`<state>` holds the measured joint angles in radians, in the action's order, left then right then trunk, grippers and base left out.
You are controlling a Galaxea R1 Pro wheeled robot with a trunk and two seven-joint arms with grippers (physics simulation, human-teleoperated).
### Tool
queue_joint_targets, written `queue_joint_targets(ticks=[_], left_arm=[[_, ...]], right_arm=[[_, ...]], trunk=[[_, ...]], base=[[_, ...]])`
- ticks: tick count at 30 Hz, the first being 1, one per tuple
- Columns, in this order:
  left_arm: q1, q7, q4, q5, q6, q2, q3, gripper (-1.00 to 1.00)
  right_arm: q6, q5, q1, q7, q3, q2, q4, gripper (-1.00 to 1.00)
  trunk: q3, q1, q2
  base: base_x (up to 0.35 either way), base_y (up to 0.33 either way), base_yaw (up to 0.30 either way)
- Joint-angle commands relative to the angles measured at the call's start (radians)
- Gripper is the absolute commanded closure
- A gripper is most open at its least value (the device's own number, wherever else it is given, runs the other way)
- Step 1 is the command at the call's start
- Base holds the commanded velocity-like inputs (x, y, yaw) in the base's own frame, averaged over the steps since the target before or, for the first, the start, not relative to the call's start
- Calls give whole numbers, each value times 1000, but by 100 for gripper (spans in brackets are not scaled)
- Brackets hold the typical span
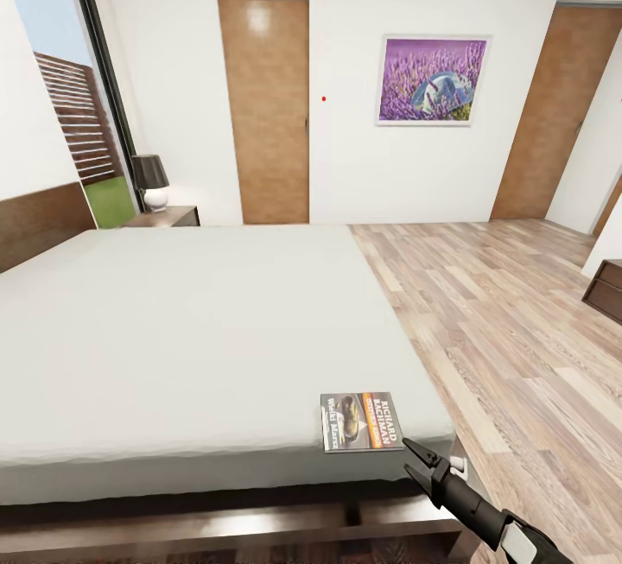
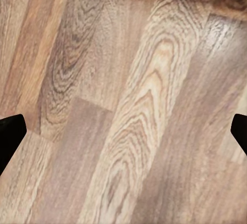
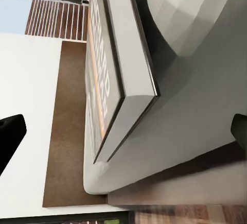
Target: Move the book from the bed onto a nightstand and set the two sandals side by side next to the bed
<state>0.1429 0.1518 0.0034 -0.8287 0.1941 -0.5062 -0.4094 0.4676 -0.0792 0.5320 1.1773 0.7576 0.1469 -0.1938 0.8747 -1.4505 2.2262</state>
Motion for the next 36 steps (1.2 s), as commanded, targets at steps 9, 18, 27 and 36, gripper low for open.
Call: queue_joint_targets(ticks=[9,18,27,36], left_arm=[[1,5,1,-11,2,0,-8,-100],[0,5,1,-11,3,0,-8,-100],[0,5,1,-11,3,0,-8,-100],[0,5,1,-11,3,0,-8,-100]], right_arm=[[9,-8,2,1,-4,2,-3,-100],[4,-5,9,2,-6,0,-4,-100],[2,-2,14,3,-9,-2,-4,-100],[1,0,20,5,-12,-1,-4,-100]], trunk=[[1,0,0],[1,0,0],[1,0,0],[1,0,0]], base=[[0,0,0],[0,0,0],[0,0,0],[0,0,0]])
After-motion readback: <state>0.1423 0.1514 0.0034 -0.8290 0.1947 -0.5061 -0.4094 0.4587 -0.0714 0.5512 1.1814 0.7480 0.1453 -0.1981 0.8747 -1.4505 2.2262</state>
